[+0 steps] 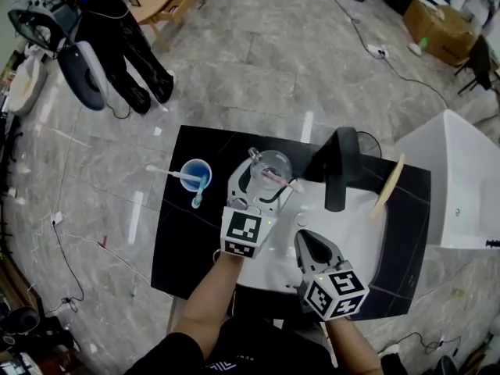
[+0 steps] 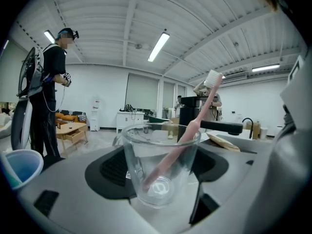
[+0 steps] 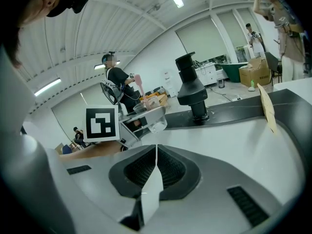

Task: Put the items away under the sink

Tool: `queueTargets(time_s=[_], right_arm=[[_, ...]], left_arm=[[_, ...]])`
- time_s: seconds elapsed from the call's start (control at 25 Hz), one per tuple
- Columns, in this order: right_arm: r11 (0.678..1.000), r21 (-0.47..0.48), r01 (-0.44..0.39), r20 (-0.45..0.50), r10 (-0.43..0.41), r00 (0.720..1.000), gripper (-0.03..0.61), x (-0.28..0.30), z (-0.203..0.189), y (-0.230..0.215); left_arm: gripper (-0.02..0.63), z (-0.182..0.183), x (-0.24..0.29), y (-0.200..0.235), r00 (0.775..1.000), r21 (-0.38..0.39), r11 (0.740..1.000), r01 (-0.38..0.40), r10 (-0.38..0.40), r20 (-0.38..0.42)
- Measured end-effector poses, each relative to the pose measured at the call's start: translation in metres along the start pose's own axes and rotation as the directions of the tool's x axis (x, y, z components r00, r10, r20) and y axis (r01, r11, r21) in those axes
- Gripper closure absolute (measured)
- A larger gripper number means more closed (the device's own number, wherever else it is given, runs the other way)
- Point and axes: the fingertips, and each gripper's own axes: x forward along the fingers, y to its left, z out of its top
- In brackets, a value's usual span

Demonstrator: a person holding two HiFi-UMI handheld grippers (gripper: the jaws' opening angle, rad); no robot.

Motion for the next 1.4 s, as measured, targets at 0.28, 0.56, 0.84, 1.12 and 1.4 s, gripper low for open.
queueTargets(time_s=[0.28,0.56,0.84,1.12,1.4], right_arm=[[1.000,-0.011,0.002,0.013,-0.002,1.000,0.541,-0.008,-0.006,0.011],[1.000,-0.013,0.010,0.034,-0.010,0.999,0.541,-0.016,-0.012,0.023],[0.999,0.000,0.034,0.067,-0.034,0.997,0.541,-0.021,-0.015,0.023],[0.999,-0.033,0.006,0.080,-0.003,0.997,0.541,-0.046,-0.023,0.036],[0.997,-0.061,-0.038,0.085,0.043,0.995,0.541,-0.083,-0.044,0.053]], left_arm=[[0.232,0.002,-0.021,-0.020,0.999,0.018,0.999,0.044,-0.044,0.002],[0.232,0.002,-0.046,-0.029,0.997,0.017,0.997,0.073,-0.073,-0.015],[0.232,0.000,-0.068,-0.039,0.994,0.047,0.993,0.112,-0.112,-0.016],[0.232,0.004,-0.106,-0.059,0.995,0.048,0.994,0.095,-0.094,-0.020],[0.232,0.001,-0.152,-0.088,0.998,0.048,0.997,0.063,-0.062,-0.026]])
